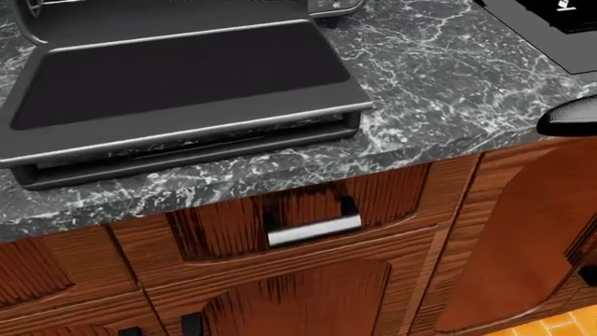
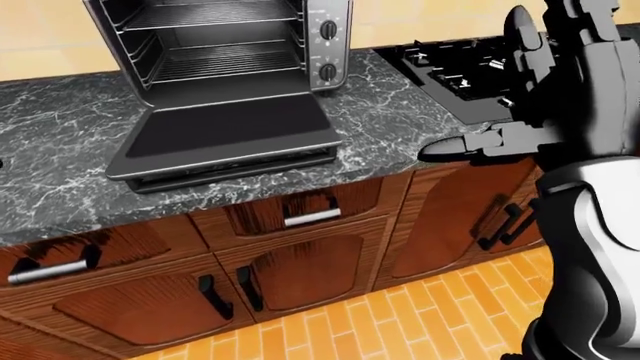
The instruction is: Close the toaster oven door.
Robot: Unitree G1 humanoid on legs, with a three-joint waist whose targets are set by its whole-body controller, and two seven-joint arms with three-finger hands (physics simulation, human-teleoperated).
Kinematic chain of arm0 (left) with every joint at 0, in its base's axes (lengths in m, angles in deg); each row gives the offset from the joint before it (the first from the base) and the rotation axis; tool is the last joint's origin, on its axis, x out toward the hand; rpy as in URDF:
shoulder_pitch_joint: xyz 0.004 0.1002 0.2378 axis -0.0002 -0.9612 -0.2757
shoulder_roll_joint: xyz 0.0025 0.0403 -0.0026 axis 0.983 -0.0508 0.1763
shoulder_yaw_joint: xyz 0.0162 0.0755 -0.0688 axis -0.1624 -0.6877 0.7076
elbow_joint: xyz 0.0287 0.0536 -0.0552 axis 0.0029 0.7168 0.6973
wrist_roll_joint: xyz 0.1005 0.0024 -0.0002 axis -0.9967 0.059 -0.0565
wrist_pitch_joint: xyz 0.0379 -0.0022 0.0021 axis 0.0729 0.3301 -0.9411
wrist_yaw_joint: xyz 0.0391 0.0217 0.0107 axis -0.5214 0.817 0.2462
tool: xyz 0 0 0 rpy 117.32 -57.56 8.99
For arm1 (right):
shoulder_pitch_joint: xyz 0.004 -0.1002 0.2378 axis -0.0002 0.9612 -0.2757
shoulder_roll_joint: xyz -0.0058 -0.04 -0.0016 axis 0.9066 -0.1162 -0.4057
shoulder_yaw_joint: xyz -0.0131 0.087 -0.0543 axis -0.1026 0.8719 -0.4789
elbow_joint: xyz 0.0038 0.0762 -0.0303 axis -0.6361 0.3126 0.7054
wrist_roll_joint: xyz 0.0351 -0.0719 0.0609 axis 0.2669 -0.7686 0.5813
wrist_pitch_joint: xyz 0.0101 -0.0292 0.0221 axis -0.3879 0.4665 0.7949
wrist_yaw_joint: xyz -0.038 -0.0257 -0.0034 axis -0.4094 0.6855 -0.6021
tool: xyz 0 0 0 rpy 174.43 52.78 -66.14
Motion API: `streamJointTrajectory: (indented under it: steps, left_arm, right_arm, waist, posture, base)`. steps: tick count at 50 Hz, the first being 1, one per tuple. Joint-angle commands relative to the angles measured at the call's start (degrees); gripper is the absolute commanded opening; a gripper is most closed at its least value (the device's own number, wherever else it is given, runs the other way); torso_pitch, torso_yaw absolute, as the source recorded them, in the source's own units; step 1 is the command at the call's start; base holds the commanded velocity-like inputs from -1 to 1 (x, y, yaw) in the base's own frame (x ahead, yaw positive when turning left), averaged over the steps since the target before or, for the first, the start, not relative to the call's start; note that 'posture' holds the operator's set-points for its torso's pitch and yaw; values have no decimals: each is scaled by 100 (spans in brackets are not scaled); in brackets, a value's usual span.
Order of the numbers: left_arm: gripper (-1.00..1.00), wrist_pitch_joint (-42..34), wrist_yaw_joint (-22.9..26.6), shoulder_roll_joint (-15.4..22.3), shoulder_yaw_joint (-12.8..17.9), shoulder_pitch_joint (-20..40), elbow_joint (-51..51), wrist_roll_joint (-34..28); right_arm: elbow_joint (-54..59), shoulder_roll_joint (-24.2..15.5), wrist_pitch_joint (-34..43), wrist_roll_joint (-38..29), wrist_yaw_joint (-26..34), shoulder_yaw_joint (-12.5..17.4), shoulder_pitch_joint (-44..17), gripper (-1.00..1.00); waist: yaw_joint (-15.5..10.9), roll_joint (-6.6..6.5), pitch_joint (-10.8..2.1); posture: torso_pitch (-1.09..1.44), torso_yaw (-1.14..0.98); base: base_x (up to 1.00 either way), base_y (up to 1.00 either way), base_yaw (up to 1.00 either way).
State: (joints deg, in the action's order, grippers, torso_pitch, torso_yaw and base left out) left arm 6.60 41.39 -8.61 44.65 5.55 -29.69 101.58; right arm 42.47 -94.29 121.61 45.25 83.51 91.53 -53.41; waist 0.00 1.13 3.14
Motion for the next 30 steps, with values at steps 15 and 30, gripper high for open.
streamJointTrajectory:
  steps: [15, 30]
  left_arm:
    - [100, 103, 11, 162, 107, 107, -150, 28]
    - [100, 87, -1, 169, 112, 106, -186, 43]
  right_arm:
    - [-65, -121, -109, 9, -30, 69, -173, 100]
    - [-50, -112, -159, -3, -23, 83, -124, 100]
  waist:
    - [-24, -475, -114]
    - [5, 45, -129]
  posture:
    - [0, 0]
    - [0, 0]
  base:
    - [14, 7, 0]
    - [15, 6, 0]
